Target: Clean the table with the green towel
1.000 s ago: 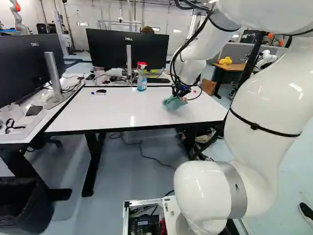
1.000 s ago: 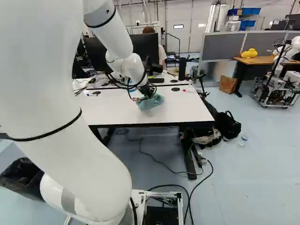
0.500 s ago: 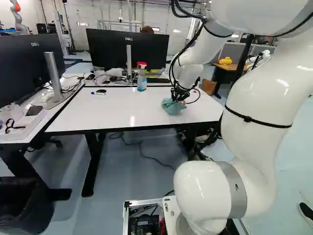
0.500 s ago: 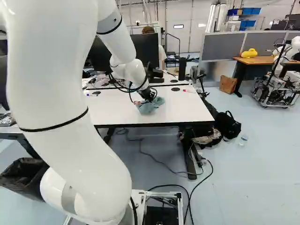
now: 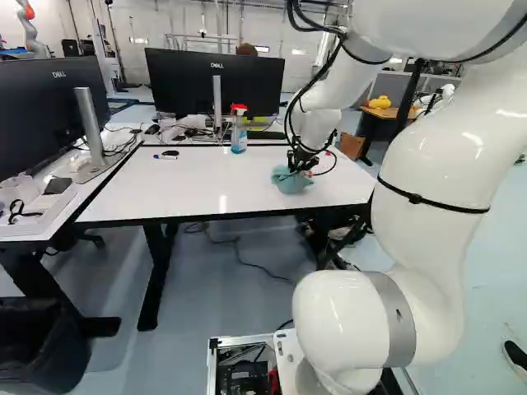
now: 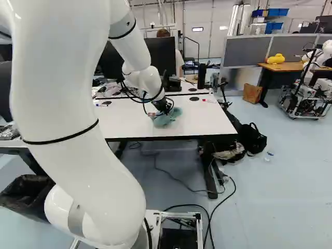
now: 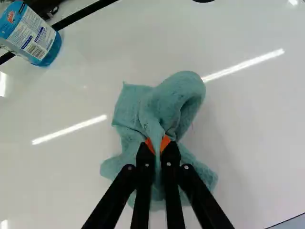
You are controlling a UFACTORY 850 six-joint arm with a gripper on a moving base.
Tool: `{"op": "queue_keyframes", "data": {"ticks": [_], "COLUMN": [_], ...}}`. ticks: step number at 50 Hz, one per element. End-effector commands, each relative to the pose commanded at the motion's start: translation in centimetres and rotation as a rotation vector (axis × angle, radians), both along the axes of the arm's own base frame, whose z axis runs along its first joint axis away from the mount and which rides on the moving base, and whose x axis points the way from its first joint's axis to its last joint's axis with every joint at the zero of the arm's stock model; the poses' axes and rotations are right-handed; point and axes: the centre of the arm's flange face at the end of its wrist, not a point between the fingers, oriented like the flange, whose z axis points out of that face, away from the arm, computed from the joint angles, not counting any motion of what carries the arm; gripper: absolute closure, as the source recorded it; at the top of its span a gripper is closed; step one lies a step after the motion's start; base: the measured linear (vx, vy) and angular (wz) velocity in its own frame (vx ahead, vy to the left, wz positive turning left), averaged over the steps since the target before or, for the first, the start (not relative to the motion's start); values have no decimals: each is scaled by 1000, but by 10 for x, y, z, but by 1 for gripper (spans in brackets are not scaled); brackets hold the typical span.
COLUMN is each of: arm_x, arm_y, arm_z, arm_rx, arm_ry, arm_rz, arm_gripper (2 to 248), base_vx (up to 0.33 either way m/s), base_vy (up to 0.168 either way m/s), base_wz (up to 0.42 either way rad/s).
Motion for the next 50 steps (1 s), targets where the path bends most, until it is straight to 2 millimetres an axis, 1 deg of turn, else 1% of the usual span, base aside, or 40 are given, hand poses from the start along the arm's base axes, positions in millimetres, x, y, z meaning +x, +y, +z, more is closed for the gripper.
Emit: {"op": "queue_keyframes", "data": {"ticks": [28,35,50], "arm_x": [-5,-8,-17], "arm_y": [3,12,38], "arm_z": [-3,-3,-3], "arm_rx": [20,20,18], "arm_ry": [65,67,70], "arm_rz": [12,29,81], "arm_gripper": [220,220,220], "base_vx": [0,0,0], "base_vy": [0,0,0], "base_wz": [0,0,0]}}
